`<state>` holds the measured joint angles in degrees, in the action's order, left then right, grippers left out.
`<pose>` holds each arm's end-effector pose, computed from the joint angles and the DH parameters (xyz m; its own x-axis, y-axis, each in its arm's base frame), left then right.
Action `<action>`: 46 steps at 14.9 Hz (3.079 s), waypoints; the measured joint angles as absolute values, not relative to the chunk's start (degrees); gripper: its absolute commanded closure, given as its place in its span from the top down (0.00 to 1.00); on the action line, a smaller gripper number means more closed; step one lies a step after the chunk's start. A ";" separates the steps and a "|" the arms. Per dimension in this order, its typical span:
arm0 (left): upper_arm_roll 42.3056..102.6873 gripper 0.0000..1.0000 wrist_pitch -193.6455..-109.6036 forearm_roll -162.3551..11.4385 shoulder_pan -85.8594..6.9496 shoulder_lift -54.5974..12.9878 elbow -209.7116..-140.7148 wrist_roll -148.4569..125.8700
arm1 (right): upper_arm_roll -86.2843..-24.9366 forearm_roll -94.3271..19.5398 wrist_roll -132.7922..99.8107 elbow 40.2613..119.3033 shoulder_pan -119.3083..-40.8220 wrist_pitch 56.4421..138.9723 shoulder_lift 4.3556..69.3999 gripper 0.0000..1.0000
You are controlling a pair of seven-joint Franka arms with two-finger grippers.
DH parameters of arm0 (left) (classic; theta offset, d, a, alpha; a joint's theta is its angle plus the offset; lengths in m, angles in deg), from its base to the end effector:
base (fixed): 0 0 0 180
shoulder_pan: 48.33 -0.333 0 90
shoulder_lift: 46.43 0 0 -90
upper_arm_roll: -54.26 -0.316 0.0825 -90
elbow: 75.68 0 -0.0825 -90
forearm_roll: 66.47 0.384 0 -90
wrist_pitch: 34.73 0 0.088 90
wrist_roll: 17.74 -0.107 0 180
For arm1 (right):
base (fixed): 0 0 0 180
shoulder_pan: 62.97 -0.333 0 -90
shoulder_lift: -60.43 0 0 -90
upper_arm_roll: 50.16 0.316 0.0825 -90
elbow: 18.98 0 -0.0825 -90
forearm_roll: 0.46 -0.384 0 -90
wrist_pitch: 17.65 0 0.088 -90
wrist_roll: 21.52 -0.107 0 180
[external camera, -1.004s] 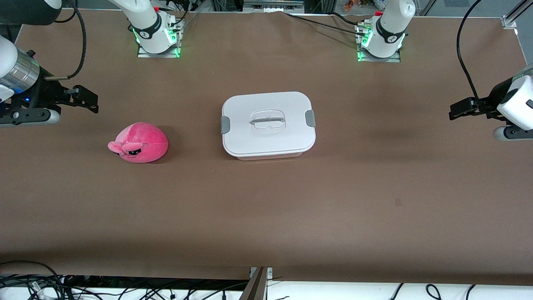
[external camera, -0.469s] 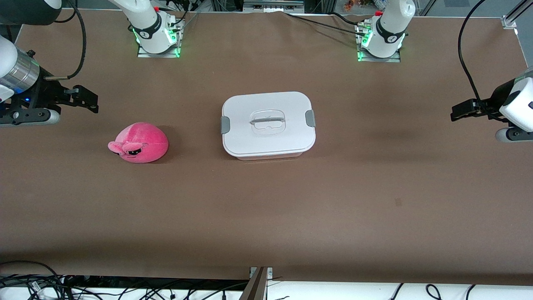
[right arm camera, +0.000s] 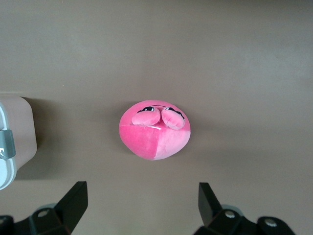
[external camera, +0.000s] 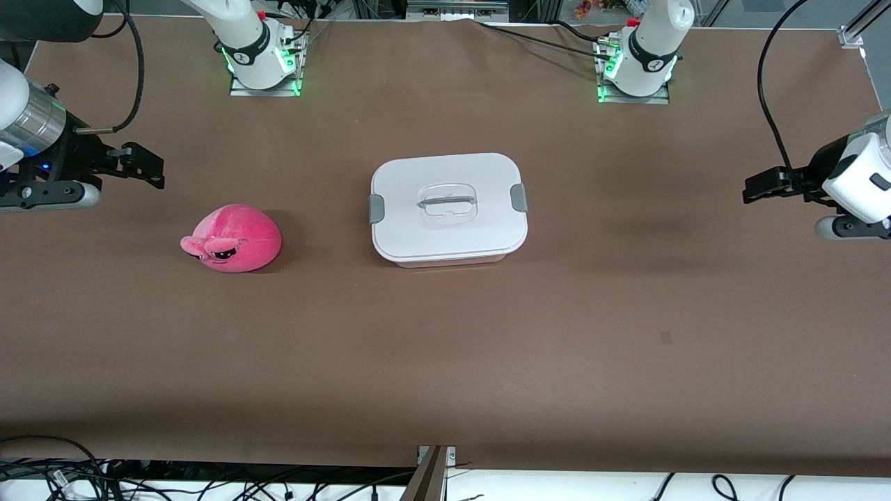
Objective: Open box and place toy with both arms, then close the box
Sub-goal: 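Reach the left gripper to the lid handle while the right gripper reaches the toy, then grasp the lid handle with the left gripper while the right gripper grasps the toy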
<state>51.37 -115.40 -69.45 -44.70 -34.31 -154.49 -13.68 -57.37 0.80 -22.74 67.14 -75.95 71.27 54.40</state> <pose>0.5996 -0.0173 0.5802 0.9823 0.0504 -0.1802 0.0565 -0.9980 0.0287 0.5806 0.0601 0.5953 0.9954 0.0787 -0.0547 0.0808 -0.9961 0.0363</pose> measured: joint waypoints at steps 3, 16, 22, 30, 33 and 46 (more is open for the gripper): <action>52.30 1.00 -115.41 -72.30 -43.64 -33.42 -154.46 -13.88 | -57.44 0.80 -22.74 67.14 -75.95 71.27 54.39 1.00; 55.94 1.00 -131.69 -72.65 -10.44 -23.75 -153.74 -30.75 | -57.43 0.80 -22.74 67.15 -75.98 73.39 54.30 1.00; 55.79 1.00 -140.11 -71.78 -6.16 -15.44 -153.78 -48.88 | -57.41 0.80 -20.42 67.20 -75.99 74.38 51.68 1.00; 55.71 1.00 -142.92 -68.04 -2.58 -11.56 -153.90 -49.53 | -57.38 0.79 -17.17 77.00 -75.95 81.18 47.51 1.00; 55.72 1.00 -143.34 -65.46 -1.94 -11.47 -154.20 -49.95 | -57.57 0.79 -17.17 83.14 -75.86 86.75 46.91 1.00; 55.47 0.00 -143.82 -65.02 -1.11 -11.62 -154.14 -49.69 | -58.51 0.17 -17.17 98.72 -75.47 104.53 45.23 0.86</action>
